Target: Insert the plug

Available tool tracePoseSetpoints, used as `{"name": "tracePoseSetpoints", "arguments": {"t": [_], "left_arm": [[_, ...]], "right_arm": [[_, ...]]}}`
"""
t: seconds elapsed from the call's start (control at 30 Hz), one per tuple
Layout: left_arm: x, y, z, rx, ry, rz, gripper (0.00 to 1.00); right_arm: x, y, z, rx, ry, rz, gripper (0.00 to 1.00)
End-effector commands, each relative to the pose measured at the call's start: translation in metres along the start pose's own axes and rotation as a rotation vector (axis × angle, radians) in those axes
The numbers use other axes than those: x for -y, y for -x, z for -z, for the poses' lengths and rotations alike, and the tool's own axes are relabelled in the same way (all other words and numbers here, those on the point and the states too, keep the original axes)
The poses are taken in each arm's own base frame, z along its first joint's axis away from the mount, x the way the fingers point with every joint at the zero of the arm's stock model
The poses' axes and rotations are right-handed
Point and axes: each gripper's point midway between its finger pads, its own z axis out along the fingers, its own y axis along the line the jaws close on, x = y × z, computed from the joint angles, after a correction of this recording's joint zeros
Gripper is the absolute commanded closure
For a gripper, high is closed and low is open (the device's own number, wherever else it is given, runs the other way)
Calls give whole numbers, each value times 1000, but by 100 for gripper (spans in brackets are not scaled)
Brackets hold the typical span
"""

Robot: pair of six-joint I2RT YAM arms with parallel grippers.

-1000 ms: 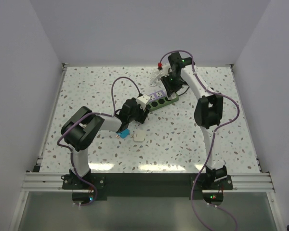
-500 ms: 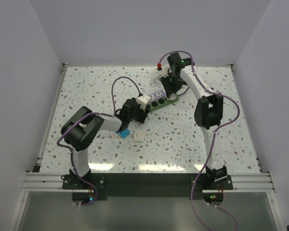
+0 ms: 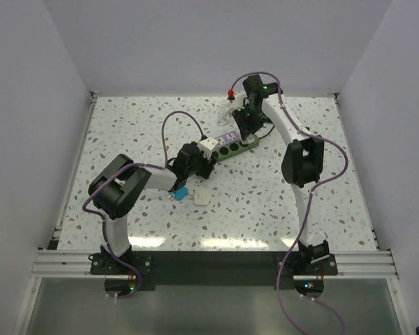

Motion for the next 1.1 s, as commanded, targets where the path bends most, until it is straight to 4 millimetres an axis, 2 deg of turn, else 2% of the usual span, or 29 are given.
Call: {"name": "tracePoseSetpoints", "arguments": {"t": [0.0,0.6,1.07], "left_arm": [[-3,14,-1,30,15,-21,30],[-2,15,1,38,10,-20,31],[6,7,-1,24,-24,-54,35]], "right_arm": [[0,14,20,52,-19,9,100],[5,9,1,20,-14,-3,100],[10,14,-10,19,-20,-4,100]]}}
